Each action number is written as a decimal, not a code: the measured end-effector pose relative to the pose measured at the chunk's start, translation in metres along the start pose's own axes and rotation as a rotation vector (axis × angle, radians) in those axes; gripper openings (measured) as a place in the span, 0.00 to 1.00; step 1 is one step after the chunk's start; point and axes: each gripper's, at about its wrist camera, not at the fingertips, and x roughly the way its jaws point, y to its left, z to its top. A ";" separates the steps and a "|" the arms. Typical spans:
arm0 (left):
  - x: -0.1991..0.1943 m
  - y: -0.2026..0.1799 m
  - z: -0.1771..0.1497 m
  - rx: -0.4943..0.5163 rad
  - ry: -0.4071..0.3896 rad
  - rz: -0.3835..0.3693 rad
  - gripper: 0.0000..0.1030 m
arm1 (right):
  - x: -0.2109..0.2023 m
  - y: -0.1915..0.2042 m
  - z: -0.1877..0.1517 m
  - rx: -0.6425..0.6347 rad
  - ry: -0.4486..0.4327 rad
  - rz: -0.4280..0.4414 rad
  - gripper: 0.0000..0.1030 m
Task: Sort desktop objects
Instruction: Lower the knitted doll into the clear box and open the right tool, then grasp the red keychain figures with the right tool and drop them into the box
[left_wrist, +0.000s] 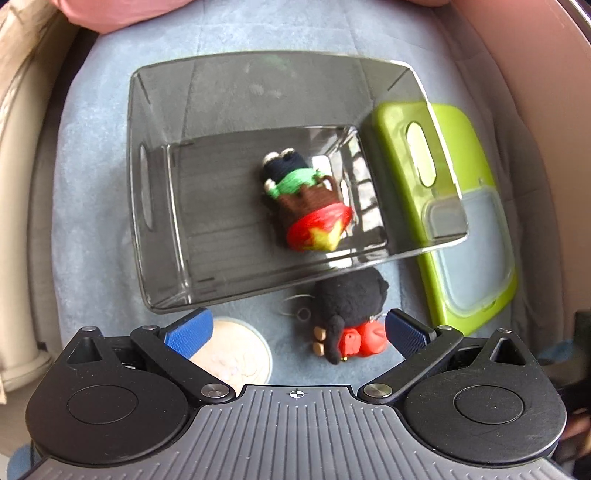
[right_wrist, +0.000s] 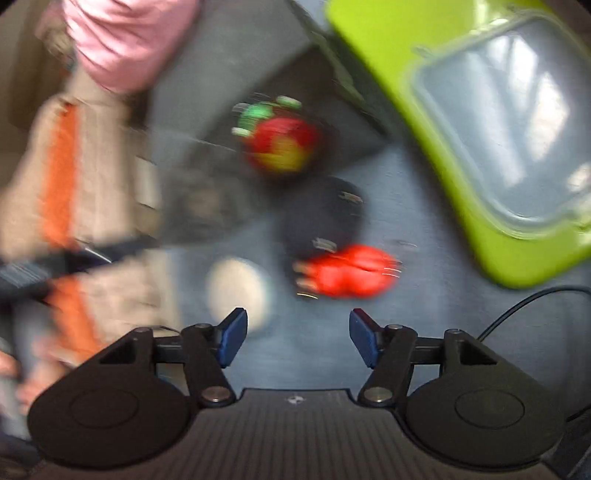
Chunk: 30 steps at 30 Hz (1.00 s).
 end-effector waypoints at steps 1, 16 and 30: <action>-0.002 0.001 0.000 -0.002 -0.003 -0.012 1.00 | 0.006 0.004 -0.003 -0.053 -0.013 -0.046 0.62; -0.004 -0.010 -0.005 0.019 -0.024 0.051 1.00 | 0.135 0.081 -0.039 -0.911 -0.043 -0.502 0.69; -0.005 0.005 -0.015 0.066 -0.037 0.018 1.00 | -0.005 0.027 0.003 -0.302 -0.026 -0.020 0.66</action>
